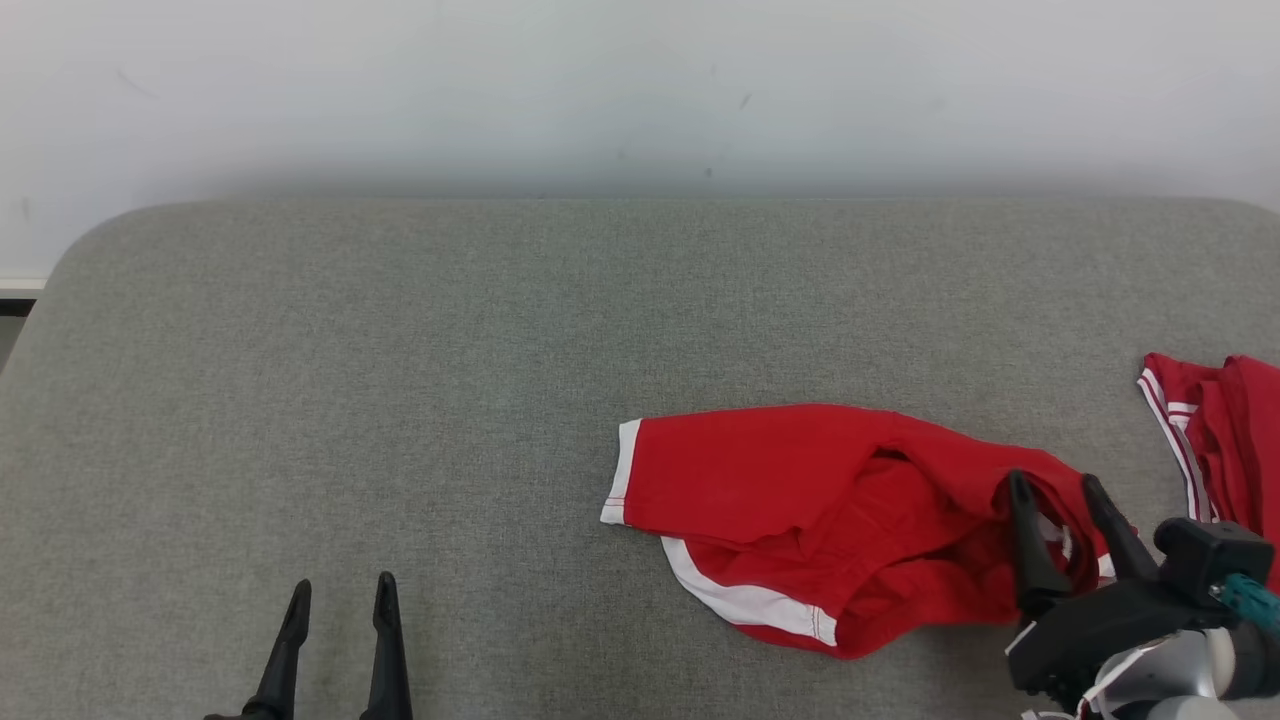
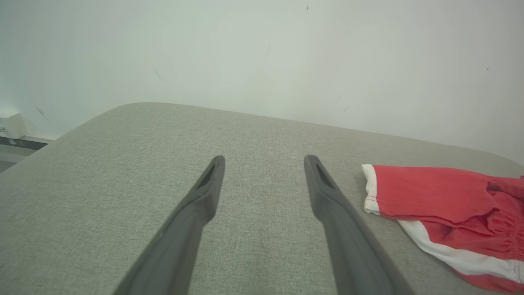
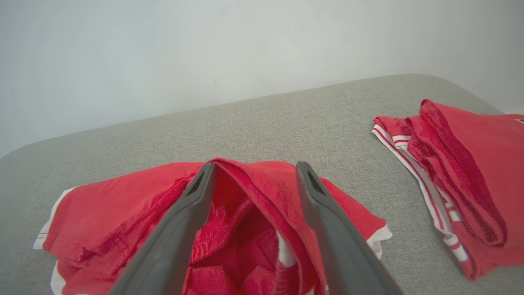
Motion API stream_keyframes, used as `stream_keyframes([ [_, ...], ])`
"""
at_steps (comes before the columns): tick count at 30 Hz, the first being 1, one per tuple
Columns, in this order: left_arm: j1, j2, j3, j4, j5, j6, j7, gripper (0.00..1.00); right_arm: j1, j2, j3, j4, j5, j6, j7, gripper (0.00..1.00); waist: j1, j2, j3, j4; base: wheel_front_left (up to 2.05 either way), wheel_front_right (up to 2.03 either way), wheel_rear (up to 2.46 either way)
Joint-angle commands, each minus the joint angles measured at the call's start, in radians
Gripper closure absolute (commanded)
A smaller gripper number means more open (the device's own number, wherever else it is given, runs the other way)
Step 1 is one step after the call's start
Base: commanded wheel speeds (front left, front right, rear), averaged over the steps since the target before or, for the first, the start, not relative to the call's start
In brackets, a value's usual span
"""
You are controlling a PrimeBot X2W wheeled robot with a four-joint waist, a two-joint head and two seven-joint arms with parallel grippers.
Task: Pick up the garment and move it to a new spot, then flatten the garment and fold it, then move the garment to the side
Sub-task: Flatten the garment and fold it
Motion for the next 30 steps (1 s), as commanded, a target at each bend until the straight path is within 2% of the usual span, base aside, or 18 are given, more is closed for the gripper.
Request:
stream_keyframes([
  [1,-0.008,0.000,-0.002,0.002,0.005,-0.005,-0.003,0.00,0.007,0.000,0.019,-0.018,-0.014,-0.003,0.005,0.00,-0.0001,0.0000,-0.003,0.002,0.00,0.00,0.00],
  [9,0.009,0.000,-0.010,0.011,0.006,-0.004,-0.003,0.00,0.010,0.000,0.154,-0.149,0.009,-0.003,0.064,0.00,-0.0001,0.0000,-0.025,0.017,0.00,0.00,0.00],
  [12,0.018,0.000,-0.011,0.013,0.009,-0.006,-0.003,0.00,0.021,0.000,0.192,-0.199,-0.016,-0.003,0.049,0.00,-0.0001,0.0000,-0.037,0.023,0.00,0.00,0.00],
  [18,0.036,0.000,-0.006,0.015,0.012,-0.008,-0.003,0.00,0.085,0.000,0.186,-0.259,-0.106,-0.003,-0.081,0.00,-0.0001,0.0000,-0.064,0.027,0.00,0.00,0.00],
  [25,0.070,0.000,0.007,0.015,0.019,-0.006,-0.003,0.00,0.199,-0.001,0.143,-0.248,-0.198,-0.003,-0.251,0.00,-0.0001,0.0000,-0.093,0.014,0.00,0.00,0.00],
  [30,0.080,0.000,0.013,0.017,0.020,-0.008,-0.003,0.00,0.259,-0.014,0.116,-0.210,-0.217,-0.003,-0.296,0.00,-0.0001,0.0000,-0.104,0.001,0.00,0.00,0.00],
])
